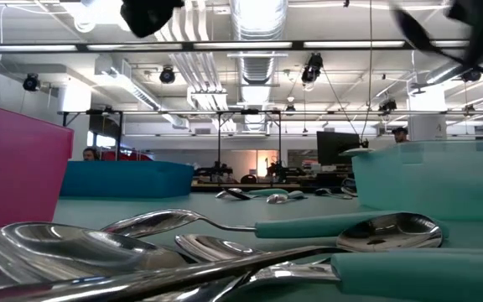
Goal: Sort silverware by color (type)
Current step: Put the black spoon into the pink bin
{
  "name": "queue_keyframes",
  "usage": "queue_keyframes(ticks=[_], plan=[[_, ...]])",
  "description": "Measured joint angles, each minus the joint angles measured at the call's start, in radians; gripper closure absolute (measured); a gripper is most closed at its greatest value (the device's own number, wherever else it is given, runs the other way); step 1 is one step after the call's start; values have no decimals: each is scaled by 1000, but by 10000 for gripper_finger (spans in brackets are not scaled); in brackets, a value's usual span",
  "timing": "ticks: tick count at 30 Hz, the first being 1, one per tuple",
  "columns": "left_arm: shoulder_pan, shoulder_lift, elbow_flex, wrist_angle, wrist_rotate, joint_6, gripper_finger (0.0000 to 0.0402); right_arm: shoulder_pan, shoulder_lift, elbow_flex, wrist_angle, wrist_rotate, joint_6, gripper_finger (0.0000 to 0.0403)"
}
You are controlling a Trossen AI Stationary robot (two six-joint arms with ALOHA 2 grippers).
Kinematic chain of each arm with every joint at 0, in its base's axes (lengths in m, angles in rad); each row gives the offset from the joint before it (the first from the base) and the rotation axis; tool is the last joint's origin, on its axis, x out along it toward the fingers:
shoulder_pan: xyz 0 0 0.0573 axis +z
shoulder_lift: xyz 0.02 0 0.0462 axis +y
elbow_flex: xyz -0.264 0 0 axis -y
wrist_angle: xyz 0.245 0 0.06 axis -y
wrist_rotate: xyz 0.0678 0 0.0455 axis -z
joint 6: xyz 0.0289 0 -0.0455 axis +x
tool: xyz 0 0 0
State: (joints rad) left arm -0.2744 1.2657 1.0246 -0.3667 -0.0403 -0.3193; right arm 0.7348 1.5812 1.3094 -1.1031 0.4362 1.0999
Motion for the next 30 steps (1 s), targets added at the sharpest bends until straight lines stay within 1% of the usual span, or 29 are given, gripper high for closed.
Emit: queue_keyframes(ticks=[1, 3, 5, 6, 8, 11, 12, 14, 19, 23, 30], plan=[[-27, 4, -29, 92, -25, 10, 287, -9, -17, 0, 51, 94, -46, 393], [-67, 23, -90, 308, -53, 38, 287, -33, -38, -2, 219, 249, -177, 393], [-92, 48, -142, 524, -55, 61, 287, -66, -49, -6, 376, 338, -354, 393], [-100, 64, -165, 623, -56, 69, 287, -84, -53, -7, 468, 358, -451, 393], [-108, 104, -196, 798, -56, 94, 287, -115, -57, -5, 654, 364, -623, 393], [-111, 168, -212, 941, -58, 100, 287, -148, -58, -5, 880, 344, -832, 393], [-111, 188, -211, 960, -58, 100, 287, -155, -58, -5, 929, 341, -881, 393], [-111, 222, -199, 946, -58, 100, 287, -169, -58, -5, 989, 324, -939, 393], [-111, 291, -141, 945, -62, 142, 287, -188, -54, -5, 1034, 230, -944, 393], [-114, 331, -86, 915, -92, 199, 287, -188, -43, -5, 1034, 224, -938, 394], [-113, 337, -24, 793, -104, 205, 287, -188, -43, -5, 1026, 221, -936, 394]])
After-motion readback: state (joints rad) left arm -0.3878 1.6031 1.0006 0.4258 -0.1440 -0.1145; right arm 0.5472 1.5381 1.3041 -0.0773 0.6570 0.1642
